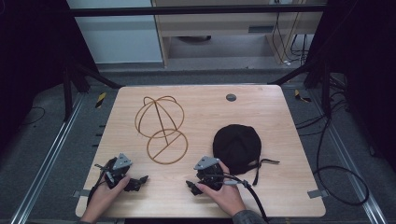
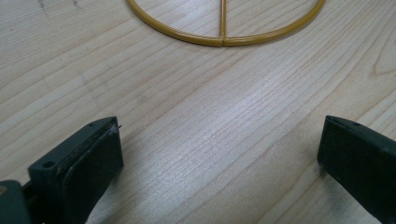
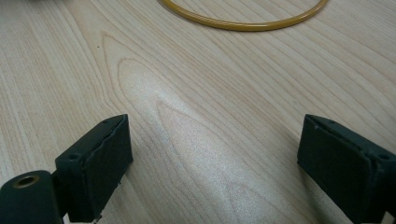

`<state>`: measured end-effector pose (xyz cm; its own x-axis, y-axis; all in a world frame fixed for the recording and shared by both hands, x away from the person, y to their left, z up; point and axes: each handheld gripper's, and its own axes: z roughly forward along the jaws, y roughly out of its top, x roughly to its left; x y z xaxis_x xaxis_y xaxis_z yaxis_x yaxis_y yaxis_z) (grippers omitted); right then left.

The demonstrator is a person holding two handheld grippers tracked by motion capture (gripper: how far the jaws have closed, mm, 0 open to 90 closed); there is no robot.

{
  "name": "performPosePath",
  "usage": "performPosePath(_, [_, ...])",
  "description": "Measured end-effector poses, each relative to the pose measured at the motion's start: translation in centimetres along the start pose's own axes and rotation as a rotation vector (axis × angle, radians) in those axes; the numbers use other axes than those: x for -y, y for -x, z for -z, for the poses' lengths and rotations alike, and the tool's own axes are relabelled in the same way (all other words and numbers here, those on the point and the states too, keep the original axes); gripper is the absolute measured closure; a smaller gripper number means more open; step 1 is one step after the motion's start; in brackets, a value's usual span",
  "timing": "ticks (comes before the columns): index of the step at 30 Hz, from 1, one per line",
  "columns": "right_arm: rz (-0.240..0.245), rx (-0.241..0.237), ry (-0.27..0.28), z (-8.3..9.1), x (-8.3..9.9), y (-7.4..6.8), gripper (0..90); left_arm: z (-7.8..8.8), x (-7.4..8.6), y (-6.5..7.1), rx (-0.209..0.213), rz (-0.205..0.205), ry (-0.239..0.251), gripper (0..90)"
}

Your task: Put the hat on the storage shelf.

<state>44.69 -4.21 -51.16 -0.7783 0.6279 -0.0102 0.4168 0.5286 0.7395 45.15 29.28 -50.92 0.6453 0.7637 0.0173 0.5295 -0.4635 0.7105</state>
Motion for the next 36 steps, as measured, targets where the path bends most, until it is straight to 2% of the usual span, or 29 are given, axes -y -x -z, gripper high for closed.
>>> performPosePath(30, [-0.012, 0.012, 0.004, 0.0, 0.0, -0.1, 10.1, 0.0, 0.0, 0.0, -0.001, 0.001, 0.000, 0.0])
performPosePath(32, [-0.028, 0.019, -0.016, 0.2, -0.1, -0.3, 10.9, 0.0, 0.0, 0.0, -0.001, 0.001, 0.000, 0.0])
performPosePath(33, [-0.027, 0.025, -0.044, 0.3, -0.3, -0.3, 10.5, 0.0, 0.0, 0.0, -0.001, 0.001, 0.000, 0.0])
performPosePath(34, [-0.027, 0.025, -0.044, 0.3, -0.3, -0.3, 10.5, 0.0, 0.0, 0.0, -0.001, 0.001, 0.000, 0.0])
performPosePath(36, [0.001, 0.046, -0.089, 1.0, -0.9, -0.7, 10.2, 0.0, 0.0, 0.0, -0.001, 0.001, 0.000, 0.0])
